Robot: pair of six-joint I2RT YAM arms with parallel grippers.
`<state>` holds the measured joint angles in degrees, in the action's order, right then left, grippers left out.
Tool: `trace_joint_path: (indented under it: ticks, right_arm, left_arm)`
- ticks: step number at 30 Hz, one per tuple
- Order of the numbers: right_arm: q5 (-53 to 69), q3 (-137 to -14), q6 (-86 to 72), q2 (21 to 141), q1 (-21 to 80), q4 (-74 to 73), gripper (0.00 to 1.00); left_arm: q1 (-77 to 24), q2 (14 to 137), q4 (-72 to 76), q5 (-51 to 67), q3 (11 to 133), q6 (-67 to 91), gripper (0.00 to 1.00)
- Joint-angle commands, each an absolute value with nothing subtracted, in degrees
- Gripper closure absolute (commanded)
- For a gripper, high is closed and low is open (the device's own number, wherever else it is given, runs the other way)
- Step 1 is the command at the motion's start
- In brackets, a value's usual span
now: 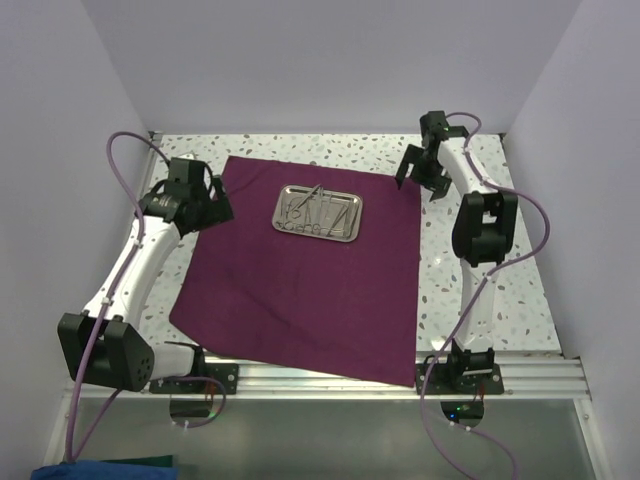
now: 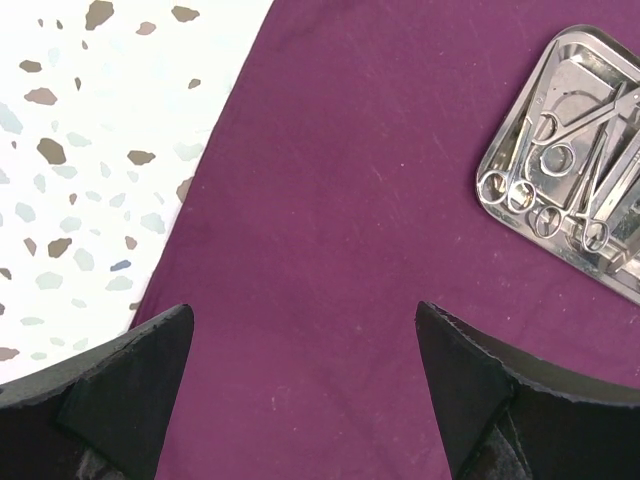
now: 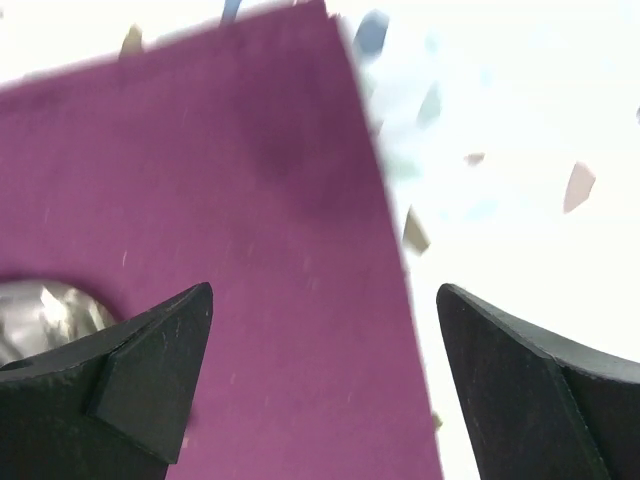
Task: Open and lay out the surgical kit
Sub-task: Smooth out the surgical kit at the center of the board.
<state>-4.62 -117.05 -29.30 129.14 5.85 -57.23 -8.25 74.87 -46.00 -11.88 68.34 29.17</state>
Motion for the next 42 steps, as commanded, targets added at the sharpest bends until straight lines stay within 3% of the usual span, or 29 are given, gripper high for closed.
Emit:
trace_joint_path:
  ticks: [1,10,13,20,23,24,26,33,42]
  right_arm:
    - [-8.8,-125.1,-26.3,134.4,5.4,-61.8,0.03]
    - [-8.6,-127.7,-25.5,140.4,5.4,-60.9,0.09]
    - [-7.8,-127.4,-25.6,141.3,5.4,-59.7,0.15]
    - [-4.9,-128.4,-26.4,145.2,5.4,-56.9,0.55]
    - [-3.5,-130.7,-27.0,147.3,5.4,-56.7,0.77]
    - [-3.0,-132.0,-27.5,148.7,5.4,-56.7,0.89]
    - [-2.7,-133.5,-28.0,149.9,5.4,-56.7,1.0]
    - [-2.6,-143.2,-29.7,154.8,5.4,-55.8,1.0]
    - [-1.5,-142.8,-31.5,155.0,4.6,-46.4,1.0]
  left_arm:
    - [-7.8,73.0,-47.0,-13.0,68.5,26.5,0.04]
    - [-7.8,72.3,-47.8,-13.6,65.9,25.3,0.04]
    - [-7.8,72.1,-47.4,-13.4,64.6,25.4,0.04]
    - [-7.8,73.2,-46.8,-13.4,63.7,25.6,0.04]
    - [-7.8,73.3,-47.2,-14.1,64.2,25.5,0.04]
    - [-7.8,73.2,-47.4,-14.3,64.2,25.5,0.04]
    - [-7.8,73.2,-47.7,-14.8,64.1,25.6,0.04]
    - [-7.8,73.2,-47.8,-15.6,63.5,26.0,0.04]
    - [-7.8,74.8,-47.8,-14.7,65.0,26.8,0.03]
